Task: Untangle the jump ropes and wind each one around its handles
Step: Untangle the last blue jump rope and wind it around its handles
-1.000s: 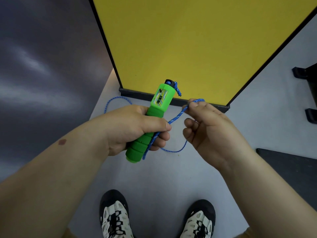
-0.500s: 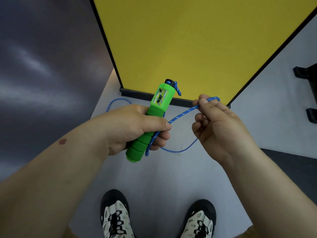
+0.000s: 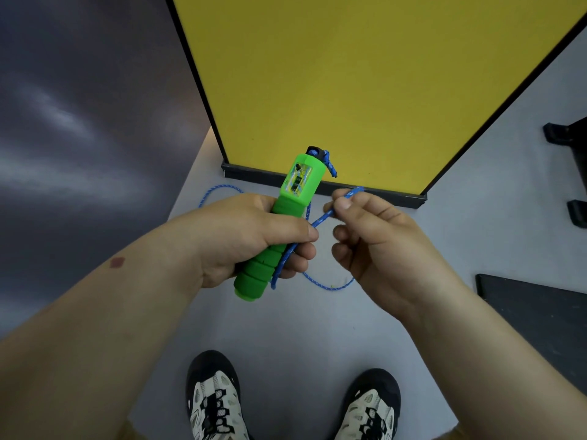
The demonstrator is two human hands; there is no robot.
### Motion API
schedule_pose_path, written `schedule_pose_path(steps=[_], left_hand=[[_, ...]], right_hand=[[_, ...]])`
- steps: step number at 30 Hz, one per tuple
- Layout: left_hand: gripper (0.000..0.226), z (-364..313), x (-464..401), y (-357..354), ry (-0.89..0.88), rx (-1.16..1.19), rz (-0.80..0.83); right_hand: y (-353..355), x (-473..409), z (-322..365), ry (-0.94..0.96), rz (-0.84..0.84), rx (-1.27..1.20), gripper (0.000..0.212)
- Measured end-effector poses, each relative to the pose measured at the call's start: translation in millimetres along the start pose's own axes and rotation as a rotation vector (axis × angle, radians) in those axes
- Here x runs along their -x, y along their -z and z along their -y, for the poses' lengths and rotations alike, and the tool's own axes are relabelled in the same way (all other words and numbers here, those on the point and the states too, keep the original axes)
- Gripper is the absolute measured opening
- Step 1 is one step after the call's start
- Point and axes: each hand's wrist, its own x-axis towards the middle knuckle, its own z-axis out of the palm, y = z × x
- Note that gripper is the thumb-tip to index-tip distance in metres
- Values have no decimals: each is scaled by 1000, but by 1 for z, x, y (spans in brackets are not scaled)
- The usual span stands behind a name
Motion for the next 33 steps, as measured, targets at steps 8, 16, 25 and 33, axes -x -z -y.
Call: schedule_pose_path(steps=[8,16,25,33], left_hand=[[10,0,0,0,-7,1,12],[8,-1,0,-2,-2,6,-17],[11,0,0,0,3,-8,-4],[8,0,-1,-1,-5,-9,-14]], right_hand=[[8,-4,8,30,-95,-92,3],[-3,3,-7,-43,85,45,10],[9,-5,11,46,-161,-123,1],[-2,4,-3,-33,75,-7,5]])
